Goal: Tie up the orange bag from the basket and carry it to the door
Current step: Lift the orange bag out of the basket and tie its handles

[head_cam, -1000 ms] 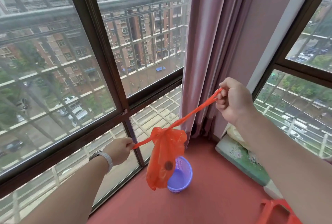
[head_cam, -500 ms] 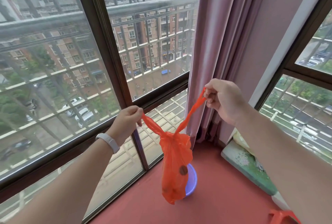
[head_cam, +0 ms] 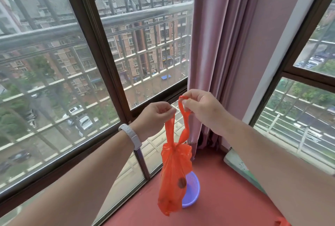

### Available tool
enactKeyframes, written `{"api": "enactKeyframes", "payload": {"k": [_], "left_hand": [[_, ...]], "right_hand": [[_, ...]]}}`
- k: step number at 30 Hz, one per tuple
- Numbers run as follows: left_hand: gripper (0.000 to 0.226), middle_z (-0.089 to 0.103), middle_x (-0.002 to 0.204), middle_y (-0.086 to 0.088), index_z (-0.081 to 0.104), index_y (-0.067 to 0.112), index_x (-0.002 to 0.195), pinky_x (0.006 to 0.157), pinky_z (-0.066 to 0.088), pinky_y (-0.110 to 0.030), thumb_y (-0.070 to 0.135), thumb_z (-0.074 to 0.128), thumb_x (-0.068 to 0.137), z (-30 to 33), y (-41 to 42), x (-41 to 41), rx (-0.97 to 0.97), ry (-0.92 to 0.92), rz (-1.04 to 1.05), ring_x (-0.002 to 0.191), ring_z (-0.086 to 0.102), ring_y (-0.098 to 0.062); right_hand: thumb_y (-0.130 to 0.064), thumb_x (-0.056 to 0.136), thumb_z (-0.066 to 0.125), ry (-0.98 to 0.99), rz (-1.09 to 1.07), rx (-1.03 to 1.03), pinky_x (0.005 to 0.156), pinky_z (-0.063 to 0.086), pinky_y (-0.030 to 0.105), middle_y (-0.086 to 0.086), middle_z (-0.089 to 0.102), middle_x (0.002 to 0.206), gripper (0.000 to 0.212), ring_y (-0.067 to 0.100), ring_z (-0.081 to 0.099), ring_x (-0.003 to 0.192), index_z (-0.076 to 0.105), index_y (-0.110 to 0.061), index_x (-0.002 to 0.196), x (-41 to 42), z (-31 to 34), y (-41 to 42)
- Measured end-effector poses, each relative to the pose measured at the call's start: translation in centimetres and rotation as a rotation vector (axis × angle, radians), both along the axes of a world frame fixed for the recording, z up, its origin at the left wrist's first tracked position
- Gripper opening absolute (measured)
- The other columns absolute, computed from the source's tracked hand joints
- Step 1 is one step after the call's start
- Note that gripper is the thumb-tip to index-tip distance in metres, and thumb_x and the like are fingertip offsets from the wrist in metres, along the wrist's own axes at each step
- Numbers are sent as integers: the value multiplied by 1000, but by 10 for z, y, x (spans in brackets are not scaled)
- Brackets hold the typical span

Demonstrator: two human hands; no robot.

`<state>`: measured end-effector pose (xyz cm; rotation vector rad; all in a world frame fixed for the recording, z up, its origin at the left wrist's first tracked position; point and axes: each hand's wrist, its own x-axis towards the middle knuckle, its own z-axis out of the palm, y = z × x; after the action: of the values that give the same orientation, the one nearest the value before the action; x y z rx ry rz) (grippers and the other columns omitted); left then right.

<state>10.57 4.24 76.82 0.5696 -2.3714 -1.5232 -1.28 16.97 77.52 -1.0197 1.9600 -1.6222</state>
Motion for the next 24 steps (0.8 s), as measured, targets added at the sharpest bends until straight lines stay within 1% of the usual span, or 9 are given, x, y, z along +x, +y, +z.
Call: {"api": "enactKeyframes", "payload": {"k": [3,7,9,12,13,16,18,21,24], "left_hand": [[24,54,64,-11,64,12,72,62,39,-38,22,58,93,-2,0,-4,60,24,-1,63,47,-25],[23,53,63,-10,67,11,75,56,37,-34,23,59,93,2,0,-10,95,43,8,62,44,-25],[22,58,61,-7,68,16,72,55,40,-32,23,60,92,4,-1,-13,80,52,8,59,49,-24],[23,62,64,-9,69,21,71,58,44,-36,23,61,92,5,-2,-17,27,56,28,60,53,-24],[22,63,65,-9,70,20,72,58,45,-35,23,61,92,5,-2,-18,8,57,33,59,54,-23],[20,63,61,-2,71,19,75,49,43,-25,22,61,92,5,1,-19,-34,60,52,52,51,-15],[20,61,57,-1,71,19,74,43,38,-21,22,62,92,3,3,-20,-39,69,67,47,46,-14],[18,58,61,-13,72,12,80,46,35,-27,23,63,91,2,2,-20,-23,98,89,52,44,-21],[15,57,67,-24,70,11,82,52,36,-35,23,64,90,0,-1,-21,-31,114,90,58,45,-23]], "right_hand": [[-16,88,58,57,-61,77,61,47,34,-2,62,60,15,11,54,57,70,-11,81,1,-12,-3],[-16,86,57,16,0,165,53,46,31,7,64,65,17,10,51,50,71,-9,79,7,-21,-7],[-17,81,55,-13,52,173,55,45,31,8,63,67,19,13,52,56,73,-13,79,10,-22,-8],[-14,74,51,-114,158,136,60,40,37,11,56,66,21,23,47,62,71,-8,78,11,-21,-10],[-12,75,52,-129,178,125,60,40,34,8,56,64,19,21,47,61,71,-10,77,10,-20,-10],[-4,87,60,-105,203,82,55,41,13,-9,63,60,15,1,51,53,73,-11,84,9,-20,-10],[-5,90,62,-112,214,47,56,44,12,0,68,70,11,0,56,58,73,-3,90,7,-21,-9],[-1,92,58,-190,218,27,50,42,11,4,66,69,11,-1,55,51,68,2,88,3,-20,-7],[0,93,55,-216,231,54,49,42,8,6,67,71,10,-3,56,48,63,-3,87,-3,-17,-3]]}}
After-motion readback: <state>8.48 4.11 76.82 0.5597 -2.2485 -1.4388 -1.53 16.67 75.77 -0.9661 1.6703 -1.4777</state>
